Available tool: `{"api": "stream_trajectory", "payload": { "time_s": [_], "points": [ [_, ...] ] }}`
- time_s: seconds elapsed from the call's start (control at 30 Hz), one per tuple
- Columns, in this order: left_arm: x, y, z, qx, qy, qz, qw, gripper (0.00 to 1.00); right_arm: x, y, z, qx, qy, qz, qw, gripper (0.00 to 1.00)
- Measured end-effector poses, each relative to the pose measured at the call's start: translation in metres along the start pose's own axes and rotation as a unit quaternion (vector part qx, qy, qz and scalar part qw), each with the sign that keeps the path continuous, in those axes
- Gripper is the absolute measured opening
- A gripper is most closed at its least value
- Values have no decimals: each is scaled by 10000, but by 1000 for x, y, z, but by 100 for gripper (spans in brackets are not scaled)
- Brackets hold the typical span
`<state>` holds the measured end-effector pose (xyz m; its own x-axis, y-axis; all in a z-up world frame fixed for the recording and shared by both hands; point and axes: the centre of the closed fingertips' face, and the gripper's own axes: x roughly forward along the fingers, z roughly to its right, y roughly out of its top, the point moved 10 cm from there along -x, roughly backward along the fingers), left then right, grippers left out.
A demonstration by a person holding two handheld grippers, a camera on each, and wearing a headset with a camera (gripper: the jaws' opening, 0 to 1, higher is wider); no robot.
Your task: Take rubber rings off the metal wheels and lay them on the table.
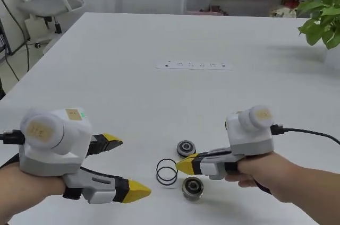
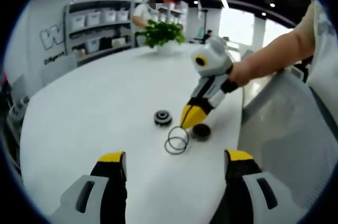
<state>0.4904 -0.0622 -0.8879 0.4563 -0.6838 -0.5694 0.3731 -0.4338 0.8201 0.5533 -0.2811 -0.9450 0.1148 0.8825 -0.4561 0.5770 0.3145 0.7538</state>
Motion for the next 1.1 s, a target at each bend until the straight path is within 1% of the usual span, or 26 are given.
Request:
{"api": "stream_trajectory", "payload": {
  "time_s": [0.13, 0.3, 0.43, 0.8, 0.93, 1.1],
  "points": [
    [-1, -3, -1, 16, 43, -63, 10000, 77, 4, -3, 0, 21, -19, -90, 10000, 0],
    [-1, -7, 0, -24, 38, -106, 9999, 78, 6, -8, 3, 75, -108, -178, 9998, 0],
    [0, -7, 1, 36, 47, -174, 9998, 78, 7, -9, 6, 136, -156, -167, 9996, 0],
    [0, -7, 2, 4, 53, -186, 9998, 77, 9, -11, 9, 177, -353, -200, 9990, 0],
    [0, -8, 2, -9, 46, -201, 9998, 77, 9, -12, 10, 171, -422, -203, 9988, 5],
    [0, -8, 1, -14, 47, -216, 9998, 77, 6, -11, 10, 146, -427, -189, 9988, 7]
  ]
}}
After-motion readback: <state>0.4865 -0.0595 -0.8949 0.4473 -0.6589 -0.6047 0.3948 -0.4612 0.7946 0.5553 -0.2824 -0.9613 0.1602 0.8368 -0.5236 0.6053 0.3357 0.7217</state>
